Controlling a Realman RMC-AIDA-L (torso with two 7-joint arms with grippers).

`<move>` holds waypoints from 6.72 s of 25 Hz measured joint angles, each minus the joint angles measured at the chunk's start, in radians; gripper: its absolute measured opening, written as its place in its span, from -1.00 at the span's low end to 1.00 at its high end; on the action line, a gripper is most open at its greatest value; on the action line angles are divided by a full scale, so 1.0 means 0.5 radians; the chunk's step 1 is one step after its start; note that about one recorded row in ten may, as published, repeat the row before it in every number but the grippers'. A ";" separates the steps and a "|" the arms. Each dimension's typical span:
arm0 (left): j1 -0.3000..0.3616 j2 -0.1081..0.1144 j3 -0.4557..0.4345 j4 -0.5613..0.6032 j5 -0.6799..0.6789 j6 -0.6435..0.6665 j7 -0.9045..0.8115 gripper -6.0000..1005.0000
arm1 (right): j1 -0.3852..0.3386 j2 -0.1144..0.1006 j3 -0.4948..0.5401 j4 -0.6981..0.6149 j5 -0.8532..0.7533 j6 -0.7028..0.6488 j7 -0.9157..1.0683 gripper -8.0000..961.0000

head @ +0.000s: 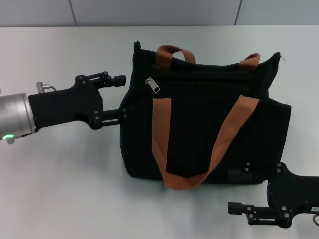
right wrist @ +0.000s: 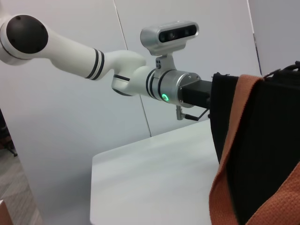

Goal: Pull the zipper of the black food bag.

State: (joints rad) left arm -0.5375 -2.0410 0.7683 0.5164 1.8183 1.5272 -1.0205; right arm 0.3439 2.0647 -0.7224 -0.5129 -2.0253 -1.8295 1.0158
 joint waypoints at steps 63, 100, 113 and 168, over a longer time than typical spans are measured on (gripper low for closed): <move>0.062 -0.057 -0.055 -0.045 -0.210 0.174 0.293 -0.94 | 0.882 -0.138 -0.173 -0.390 0.289 0.032 2.384 0.27; 0.053 -0.059 -0.041 -0.048 -0.229 0.188 0.298 -0.94 | 1.105 -0.112 -0.424 -0.459 0.033 0.259 2.702 -0.33; 0.062 -0.056 -0.052 -0.048 -0.228 0.217 0.284 -0.94 | 1.129 -0.094 -0.500 -0.632 -0.027 0.259 2.708 -0.33; 0.048 -0.050 -0.083 -0.061 -0.257 0.228 0.250 -0.94 | 1.101 -0.033 -0.562 -0.634 -0.013 0.365 2.801 -0.33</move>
State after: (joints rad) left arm -0.5137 -2.0662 0.7271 0.4858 1.6900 1.6411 -0.8957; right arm 0.8942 2.0482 -1.0032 -0.8299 -2.0316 -1.6470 2.4162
